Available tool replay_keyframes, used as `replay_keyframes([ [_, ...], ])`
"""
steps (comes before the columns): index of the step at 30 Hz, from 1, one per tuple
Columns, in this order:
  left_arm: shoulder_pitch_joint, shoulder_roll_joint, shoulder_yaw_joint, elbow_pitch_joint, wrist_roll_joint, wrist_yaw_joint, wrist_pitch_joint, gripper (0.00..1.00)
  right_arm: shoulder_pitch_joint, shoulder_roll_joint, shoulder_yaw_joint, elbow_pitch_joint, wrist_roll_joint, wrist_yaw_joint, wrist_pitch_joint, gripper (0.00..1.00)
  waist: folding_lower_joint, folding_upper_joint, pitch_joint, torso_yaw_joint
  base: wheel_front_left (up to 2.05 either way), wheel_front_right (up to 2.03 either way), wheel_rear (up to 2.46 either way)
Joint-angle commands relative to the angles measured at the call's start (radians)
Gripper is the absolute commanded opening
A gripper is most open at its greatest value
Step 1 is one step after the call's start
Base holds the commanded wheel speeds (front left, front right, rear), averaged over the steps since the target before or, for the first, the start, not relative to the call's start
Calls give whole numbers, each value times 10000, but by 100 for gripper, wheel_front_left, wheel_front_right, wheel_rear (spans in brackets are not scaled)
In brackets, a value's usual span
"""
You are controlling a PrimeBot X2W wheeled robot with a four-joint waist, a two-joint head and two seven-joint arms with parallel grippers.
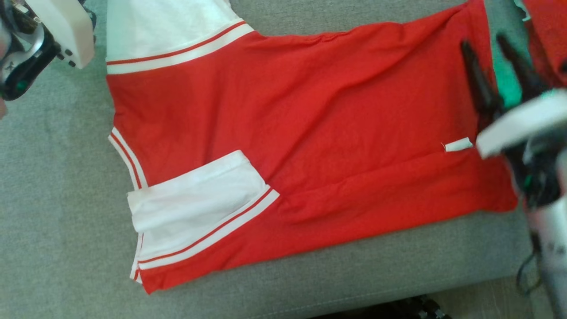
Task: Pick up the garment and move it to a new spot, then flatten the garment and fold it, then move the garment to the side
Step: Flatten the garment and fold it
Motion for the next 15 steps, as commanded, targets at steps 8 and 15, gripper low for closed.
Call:
replay_keyframes([
  [8,-656,199,442,-155,256,17,-27,0,-2053,-498,618,1540,57,33,2261,100,0,0,-41,202,0,0,0],
  [15,-652,138,442,-166,229,17,-20,0,-2775,-397,609,2035,689,33,3020,100,0,0,-51,280,0,0,0],
])
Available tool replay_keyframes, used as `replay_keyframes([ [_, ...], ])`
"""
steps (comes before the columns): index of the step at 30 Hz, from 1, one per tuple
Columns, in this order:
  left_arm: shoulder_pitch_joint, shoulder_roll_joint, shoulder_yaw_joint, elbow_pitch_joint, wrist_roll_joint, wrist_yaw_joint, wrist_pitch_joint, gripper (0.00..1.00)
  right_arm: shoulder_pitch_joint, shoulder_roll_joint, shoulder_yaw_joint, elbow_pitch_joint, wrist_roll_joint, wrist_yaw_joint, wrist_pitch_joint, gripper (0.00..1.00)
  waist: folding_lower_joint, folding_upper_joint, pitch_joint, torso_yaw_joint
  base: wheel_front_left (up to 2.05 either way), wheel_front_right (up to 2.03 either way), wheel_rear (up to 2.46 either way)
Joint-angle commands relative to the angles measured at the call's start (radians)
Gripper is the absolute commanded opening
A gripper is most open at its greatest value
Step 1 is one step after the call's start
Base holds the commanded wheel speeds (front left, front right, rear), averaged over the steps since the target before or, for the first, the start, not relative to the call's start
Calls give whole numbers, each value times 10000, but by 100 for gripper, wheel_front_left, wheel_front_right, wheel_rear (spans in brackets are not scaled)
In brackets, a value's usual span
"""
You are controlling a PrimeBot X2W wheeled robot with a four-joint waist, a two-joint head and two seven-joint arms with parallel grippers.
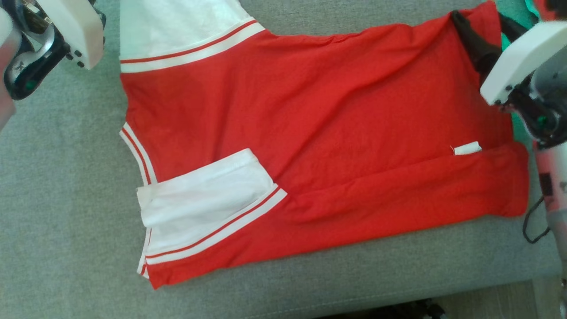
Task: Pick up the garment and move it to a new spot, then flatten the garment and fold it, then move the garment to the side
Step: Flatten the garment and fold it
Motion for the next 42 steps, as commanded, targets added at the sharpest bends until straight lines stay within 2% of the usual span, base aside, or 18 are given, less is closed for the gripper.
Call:
replay_keyframes([
  [1,-634,291,442,-105,6,17,-37,0,-123,-116,19,-269,75,33,62,100,0,0,1,12,0,0,0],
  [8,-616,229,441,-105,18,17,-109,0,-656,-170,-69,272,449,33,101,100,0,0,18,133,0,0,0],
  [10,-612,217,441,-110,41,17,-133,0,-778,-191,-46,404,488,33,71,93,0,0,15,162,0,0,0],
  [11,-611,208,441,-111,54,17,-148,0,-825,-204,-32,460,508,33,41,93,0,0,10,179,0,0,0],
  [12,-609,196,441,-110,69,17,-171,0,-867,-219,-15,501,526,33,3,81,0,0,0,195,0,0,0],
  [13,-607,182,441,-107,85,17,-193,0,-902,-239,8,541,547,33,-26,81,0,0,-12,211,0,0,0],
  [14,-611,170,441,-102,99,17,-224,0,-962,-273,37,584,582,33,-44,41,0,0,-21,228,0,0,0],
  [15,-617,159,441,-91,114,17,-260,0,-1011,-306,68,631,606,33,-64,30,0,0,-32,243,0,0,0],
  [16,-619,149,441,-75,123,17,-289,0,-1035,-332,105,669,613,33,-79,0,0,0,-46,256,0,0,0],
  [25,-564,113,441,-57,206,17,-519,0,-1050,-572,311,759,645,33,-245,0,0,0,-108,324,0,0,0],
  [34,-861,62,441,255,551,17,-1654,0,-960,-1040,167,325,533,33,-1014,0,0,0,-179,326,0,0,0],
  [40,-818,-62,441,468,547,17,-1789,0,-834,-1155,324,257,690,33,-564,0,0,0,-218,309,0,0,0],
  [41,-801,-60,441,472,553,17,-1785,0,-818,-1159,343,258,667,33,-510,12,0,0,-202,310,0,0,0],
  [42,-783,-60,441,470,560,17,-1771,0,-801,-1162,375,275,621,33,-443,39,0,0,-185,314,0,0,0],
])
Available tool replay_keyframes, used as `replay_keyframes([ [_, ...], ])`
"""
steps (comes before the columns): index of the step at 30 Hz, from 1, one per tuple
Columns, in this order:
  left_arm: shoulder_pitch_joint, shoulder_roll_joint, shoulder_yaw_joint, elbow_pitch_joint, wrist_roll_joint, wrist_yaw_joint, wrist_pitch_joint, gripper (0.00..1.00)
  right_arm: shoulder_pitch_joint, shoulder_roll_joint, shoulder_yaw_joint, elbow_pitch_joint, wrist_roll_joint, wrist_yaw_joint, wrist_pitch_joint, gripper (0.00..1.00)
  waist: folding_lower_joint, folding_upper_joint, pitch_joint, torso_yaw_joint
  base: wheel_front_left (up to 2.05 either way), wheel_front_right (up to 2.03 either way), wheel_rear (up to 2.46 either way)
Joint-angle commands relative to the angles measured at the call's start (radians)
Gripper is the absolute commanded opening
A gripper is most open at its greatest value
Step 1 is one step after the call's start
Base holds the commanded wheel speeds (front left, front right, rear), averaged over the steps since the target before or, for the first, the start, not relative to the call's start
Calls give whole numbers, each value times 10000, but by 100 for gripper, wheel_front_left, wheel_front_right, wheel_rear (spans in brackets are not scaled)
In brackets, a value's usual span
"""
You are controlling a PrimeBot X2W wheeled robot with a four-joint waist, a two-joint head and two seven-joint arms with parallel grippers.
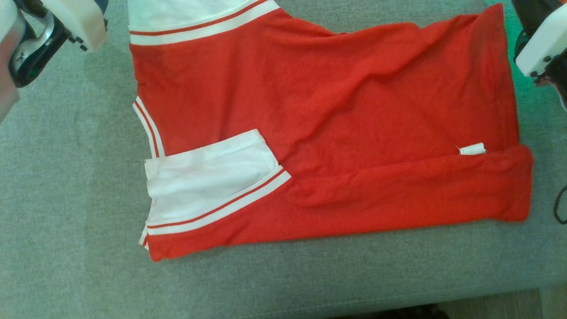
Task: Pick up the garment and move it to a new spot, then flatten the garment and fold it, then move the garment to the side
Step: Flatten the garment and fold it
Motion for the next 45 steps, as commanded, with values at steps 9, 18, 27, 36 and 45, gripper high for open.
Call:
replay_keyframes([
  [9,-451,268,450,-68,93,19,103,0,226,-111,263,184,-489,33,868,100,0,-1,125,113,0,0,0],
  [18,-427,311,450,-109,137,19,97,0,58,-190,416,290,-795,33,404,0,0,-1,131,201,0,0,0],
  [27,-1071,284,546,391,520,19,-1196,0,-692,-199,-83,333,-938,33,-1173,0,0,-1,170,238,0,0,0],
  [36,-761,373,1073,136,460,19,-1573,0,-495,-200,-598,446,-810,33,-2003,0,0,-1,-53,387,0,0,0],
  [45,1562,1686,1141,-1843,705,276,-1579,0,1301,-335,-934,-191,-788,33,-2424,0,0,-1,-370,589,0,0,0],
])
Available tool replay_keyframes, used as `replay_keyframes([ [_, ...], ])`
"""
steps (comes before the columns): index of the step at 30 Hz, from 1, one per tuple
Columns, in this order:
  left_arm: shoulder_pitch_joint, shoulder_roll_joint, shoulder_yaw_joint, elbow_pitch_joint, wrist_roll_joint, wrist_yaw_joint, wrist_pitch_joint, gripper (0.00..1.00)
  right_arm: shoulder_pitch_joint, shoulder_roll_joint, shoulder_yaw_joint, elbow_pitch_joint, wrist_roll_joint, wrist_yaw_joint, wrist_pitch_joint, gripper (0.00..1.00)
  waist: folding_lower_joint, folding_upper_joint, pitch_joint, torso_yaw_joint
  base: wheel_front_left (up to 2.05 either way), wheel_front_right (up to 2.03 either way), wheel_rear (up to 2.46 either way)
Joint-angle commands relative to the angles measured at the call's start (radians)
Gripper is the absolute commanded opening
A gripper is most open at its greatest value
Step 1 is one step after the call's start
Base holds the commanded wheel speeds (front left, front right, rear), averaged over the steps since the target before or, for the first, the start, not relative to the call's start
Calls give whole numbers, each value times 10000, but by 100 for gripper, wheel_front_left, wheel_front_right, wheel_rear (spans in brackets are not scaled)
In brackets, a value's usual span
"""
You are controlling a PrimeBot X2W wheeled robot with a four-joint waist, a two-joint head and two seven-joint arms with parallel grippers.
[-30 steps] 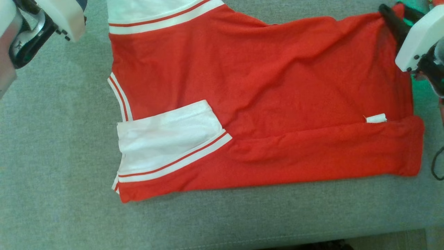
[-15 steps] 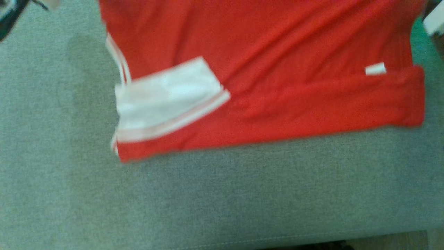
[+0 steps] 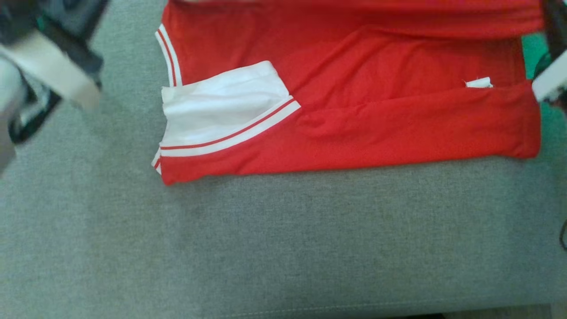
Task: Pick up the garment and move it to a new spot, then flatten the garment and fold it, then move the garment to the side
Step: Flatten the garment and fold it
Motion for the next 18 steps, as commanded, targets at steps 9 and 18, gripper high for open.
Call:
replay_keyframes([
  [9,1732,1707,258,-2423,-27,1269,-43,0,1963,-179,-639,-1284,-160,33,-236,0,0,0,-470,184,0,0,0],
  [18,3311,2318,63,-4279,-231,2471,45,0,3316,314,-1242,-2130,-440,33,-86,0,0,0,-683,233,0,0,0],
])
